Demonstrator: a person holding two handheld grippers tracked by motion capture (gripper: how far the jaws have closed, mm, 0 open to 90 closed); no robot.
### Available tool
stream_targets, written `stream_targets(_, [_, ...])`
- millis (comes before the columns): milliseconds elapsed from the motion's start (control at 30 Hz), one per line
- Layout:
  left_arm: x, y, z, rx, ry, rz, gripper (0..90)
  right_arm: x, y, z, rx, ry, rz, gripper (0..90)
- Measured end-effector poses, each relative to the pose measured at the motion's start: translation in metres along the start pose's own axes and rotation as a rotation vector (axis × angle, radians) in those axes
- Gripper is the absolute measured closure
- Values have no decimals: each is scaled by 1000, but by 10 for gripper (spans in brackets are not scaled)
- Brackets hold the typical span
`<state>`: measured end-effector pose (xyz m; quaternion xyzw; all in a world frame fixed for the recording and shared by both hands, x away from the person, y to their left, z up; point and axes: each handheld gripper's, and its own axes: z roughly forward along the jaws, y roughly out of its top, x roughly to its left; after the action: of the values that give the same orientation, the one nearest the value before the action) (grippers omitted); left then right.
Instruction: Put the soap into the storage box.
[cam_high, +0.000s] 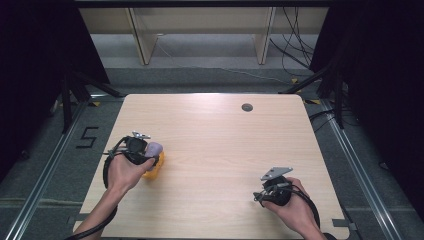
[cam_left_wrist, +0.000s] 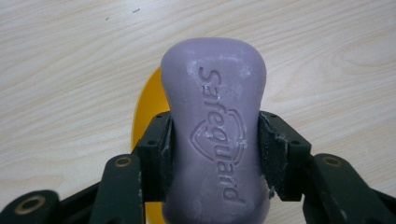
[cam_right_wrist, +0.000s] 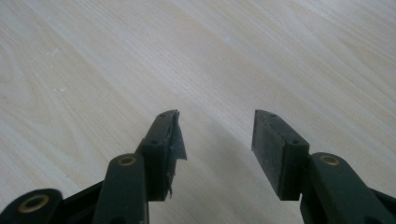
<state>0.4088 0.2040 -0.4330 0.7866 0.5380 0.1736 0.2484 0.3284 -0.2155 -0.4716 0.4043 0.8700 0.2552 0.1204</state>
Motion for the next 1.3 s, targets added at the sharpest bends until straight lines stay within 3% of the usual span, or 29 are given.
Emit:
stream_targets(1033, [2, -1, 15, 78, 38, -49, 488, 0, 0, 0, 2, 5, 2, 513])
stream_targets(1167, [4, -2, 18, 98, 37, -33, 488, 0, 0, 1, 2, 6, 2, 512])
stream_targets(1300, [3, -2, 21, 103, 38, -56, 488, 0, 0, 1, 1, 6, 1, 512])
